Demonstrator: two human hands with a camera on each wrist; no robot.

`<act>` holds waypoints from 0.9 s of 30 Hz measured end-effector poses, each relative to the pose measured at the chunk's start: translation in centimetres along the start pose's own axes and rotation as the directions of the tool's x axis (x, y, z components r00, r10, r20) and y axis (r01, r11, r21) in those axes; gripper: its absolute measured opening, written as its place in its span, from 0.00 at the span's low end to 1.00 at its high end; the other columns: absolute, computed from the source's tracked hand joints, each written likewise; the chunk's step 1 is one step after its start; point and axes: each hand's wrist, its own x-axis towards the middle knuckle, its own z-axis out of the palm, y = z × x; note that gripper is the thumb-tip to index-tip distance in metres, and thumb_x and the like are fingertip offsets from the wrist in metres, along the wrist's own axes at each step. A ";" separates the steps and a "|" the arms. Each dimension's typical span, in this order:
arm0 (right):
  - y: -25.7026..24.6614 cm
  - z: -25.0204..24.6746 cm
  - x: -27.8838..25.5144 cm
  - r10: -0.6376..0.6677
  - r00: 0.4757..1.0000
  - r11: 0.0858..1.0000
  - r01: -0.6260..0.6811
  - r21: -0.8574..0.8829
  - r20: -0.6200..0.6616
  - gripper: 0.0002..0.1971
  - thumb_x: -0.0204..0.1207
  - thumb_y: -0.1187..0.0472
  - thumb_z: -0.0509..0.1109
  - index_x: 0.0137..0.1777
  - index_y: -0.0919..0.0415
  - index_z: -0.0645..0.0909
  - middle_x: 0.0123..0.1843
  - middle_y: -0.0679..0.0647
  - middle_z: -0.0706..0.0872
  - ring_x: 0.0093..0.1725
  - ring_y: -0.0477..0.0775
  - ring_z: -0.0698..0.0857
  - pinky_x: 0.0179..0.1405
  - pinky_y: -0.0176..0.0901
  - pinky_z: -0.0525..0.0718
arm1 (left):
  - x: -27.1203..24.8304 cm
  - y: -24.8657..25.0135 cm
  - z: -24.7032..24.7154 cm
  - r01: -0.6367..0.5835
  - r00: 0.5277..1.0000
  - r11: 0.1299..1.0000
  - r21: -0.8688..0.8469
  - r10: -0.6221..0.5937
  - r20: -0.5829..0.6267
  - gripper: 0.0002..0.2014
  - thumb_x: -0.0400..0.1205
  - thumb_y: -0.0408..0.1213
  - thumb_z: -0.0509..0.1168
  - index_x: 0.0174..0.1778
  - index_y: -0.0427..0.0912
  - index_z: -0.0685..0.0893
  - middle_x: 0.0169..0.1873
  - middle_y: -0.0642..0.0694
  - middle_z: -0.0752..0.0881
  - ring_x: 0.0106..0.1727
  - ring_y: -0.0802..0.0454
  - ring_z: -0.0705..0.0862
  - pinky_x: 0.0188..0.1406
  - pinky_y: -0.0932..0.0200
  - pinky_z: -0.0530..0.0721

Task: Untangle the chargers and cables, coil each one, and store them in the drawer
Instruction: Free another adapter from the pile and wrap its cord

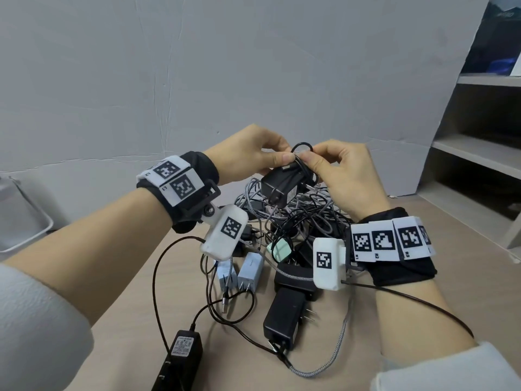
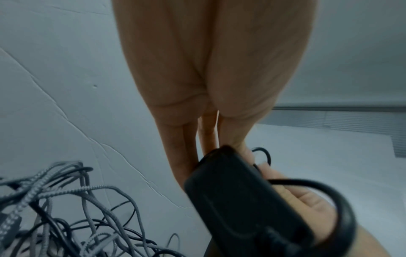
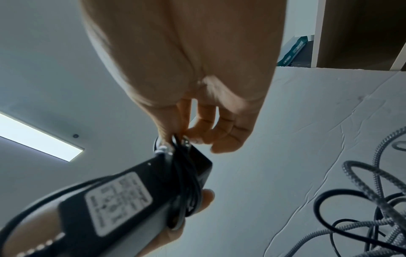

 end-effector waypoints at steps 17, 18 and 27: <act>0.7 0.2 0.2 0.029 0.994 0.985 -0.046 -0.164 -0.104 0.06 0.81 0.57 0.74 0.43 0.53 0.89 0.40 0.49 0.89 0.37 0.43 0.83 0.42 0.38 0.81 | 0.7 1.2 1.1 0.051 0.994 0.973 0.226 -0.027 -0.107 0.07 0.87 0.42 0.68 0.56 0.44 0.85 0.41 0.46 0.91 0.34 0.55 0.88 0.38 0.68 0.85; 0.8 0.1 0.3 0.033 0.994 0.984 -0.051 -0.171 -0.105 0.05 0.82 0.57 0.73 0.45 0.52 0.90 0.43 0.49 0.89 0.40 0.45 0.83 0.46 0.42 0.83 | 0.8 1.0 1.1 0.061 0.993 0.977 0.202 -0.039 -0.114 0.07 0.87 0.42 0.67 0.55 0.43 0.85 0.42 0.45 0.92 0.36 0.53 0.90 0.41 0.63 0.88; 0.6 0.8 -0.1 0.151 0.988 0.986 -0.148 -0.072 0.042 0.09 0.70 0.53 0.80 0.48 0.50 0.84 0.41 0.47 0.88 0.41 0.51 0.88 0.51 0.62 0.90 | 1.4 -0.6 1.1 0.131 0.952 0.991 -0.018 -0.131 -0.275 0.08 0.87 0.39 0.68 0.47 0.38 0.84 0.43 0.42 0.90 0.45 0.42 0.92 0.47 0.57 0.91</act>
